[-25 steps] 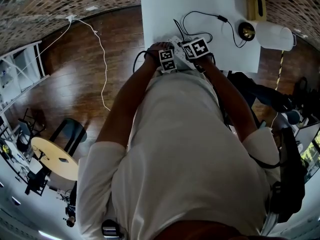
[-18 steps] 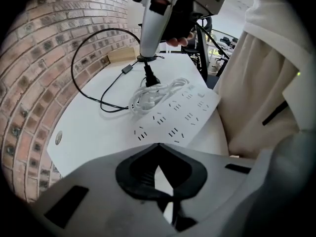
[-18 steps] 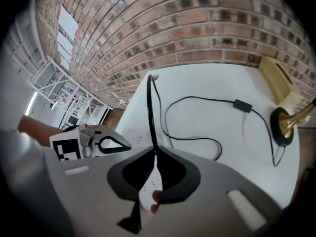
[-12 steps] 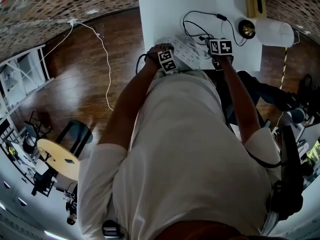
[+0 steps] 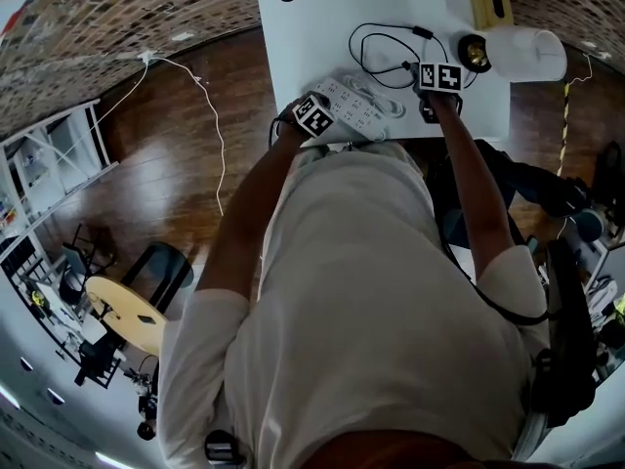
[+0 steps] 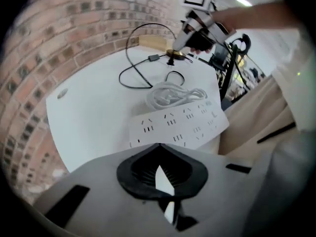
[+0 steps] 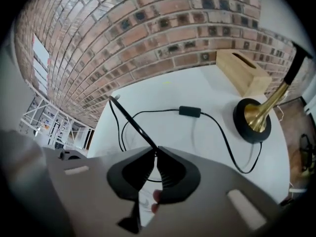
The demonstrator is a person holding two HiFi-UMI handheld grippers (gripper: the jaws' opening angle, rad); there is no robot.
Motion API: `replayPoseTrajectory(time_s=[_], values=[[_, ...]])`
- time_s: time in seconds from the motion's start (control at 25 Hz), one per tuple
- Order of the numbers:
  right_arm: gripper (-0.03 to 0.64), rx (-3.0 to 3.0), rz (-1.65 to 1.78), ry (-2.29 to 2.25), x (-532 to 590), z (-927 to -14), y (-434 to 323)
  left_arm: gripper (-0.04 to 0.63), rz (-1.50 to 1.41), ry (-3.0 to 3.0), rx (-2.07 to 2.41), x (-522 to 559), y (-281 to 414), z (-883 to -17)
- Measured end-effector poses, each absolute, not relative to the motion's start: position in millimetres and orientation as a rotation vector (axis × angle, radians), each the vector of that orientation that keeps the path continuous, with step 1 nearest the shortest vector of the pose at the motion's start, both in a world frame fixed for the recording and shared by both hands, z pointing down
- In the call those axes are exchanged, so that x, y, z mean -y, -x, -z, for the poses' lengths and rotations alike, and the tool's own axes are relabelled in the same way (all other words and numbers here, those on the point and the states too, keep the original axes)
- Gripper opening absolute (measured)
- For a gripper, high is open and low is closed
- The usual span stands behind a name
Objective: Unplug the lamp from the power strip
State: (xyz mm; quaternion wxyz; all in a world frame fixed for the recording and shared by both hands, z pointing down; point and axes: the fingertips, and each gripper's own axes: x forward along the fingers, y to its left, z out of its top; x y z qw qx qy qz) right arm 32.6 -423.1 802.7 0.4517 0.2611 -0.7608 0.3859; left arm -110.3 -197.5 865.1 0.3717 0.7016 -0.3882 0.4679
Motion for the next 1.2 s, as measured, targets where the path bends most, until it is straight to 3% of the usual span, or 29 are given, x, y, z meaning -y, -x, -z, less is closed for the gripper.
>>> replayPoseTrajectory(time_s=[0.16,0.32,0.8,1.2], values=[[0.018,1.852,-0.995,-0.618,425,-821,-40,0.003,-0.772,-1.699,1.118,213,111,-831],[0.023,1.861,-0.966,-0.605,426,-828,-43,0.003,-0.525,-1.665,1.262,216,113,-787],[0.296,2.025,-0.619,-0.67,451,-818,-41,0.003,-0.077,-1.596,1.4,217,90,-718],[0.265,2.34,-0.448,-0.613,434,-738,-2,0.003,-0.016,-1.669,1.568,245,119,-676]])
